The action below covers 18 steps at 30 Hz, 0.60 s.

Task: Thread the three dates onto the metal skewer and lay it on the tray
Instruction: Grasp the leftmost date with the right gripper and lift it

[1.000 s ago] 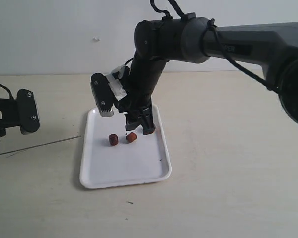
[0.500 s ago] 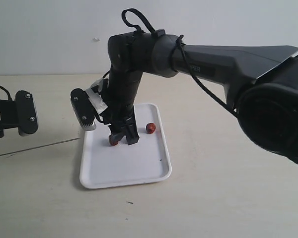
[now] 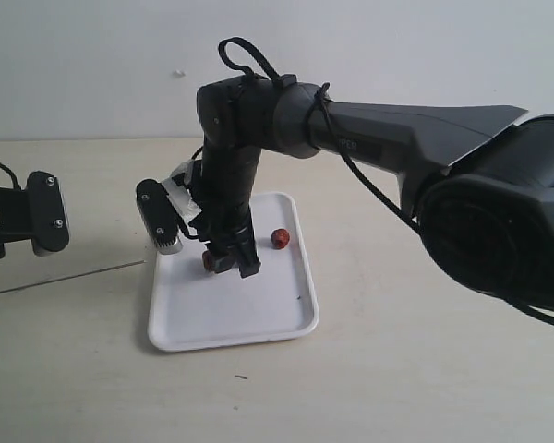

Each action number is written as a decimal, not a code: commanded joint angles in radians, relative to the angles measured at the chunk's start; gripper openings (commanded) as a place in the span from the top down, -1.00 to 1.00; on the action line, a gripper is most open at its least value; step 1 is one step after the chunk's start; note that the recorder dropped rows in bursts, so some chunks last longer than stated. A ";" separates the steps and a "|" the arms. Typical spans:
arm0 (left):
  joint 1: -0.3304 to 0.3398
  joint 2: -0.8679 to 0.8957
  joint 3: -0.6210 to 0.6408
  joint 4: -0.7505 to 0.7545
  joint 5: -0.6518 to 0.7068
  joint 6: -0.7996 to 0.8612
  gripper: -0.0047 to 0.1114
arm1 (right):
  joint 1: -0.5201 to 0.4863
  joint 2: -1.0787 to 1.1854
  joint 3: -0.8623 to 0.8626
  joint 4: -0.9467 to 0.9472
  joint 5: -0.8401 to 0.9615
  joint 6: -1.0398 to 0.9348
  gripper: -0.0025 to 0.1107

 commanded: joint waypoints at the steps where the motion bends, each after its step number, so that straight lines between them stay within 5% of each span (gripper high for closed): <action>1: 0.002 0.000 0.003 -0.014 0.003 0.001 0.92 | -0.001 0.002 -0.007 -0.011 -0.001 0.002 0.05; 18: 0.002 0.000 0.003 -0.018 0.003 0.001 0.92 | -0.001 0.038 -0.007 -0.004 -0.053 0.002 0.05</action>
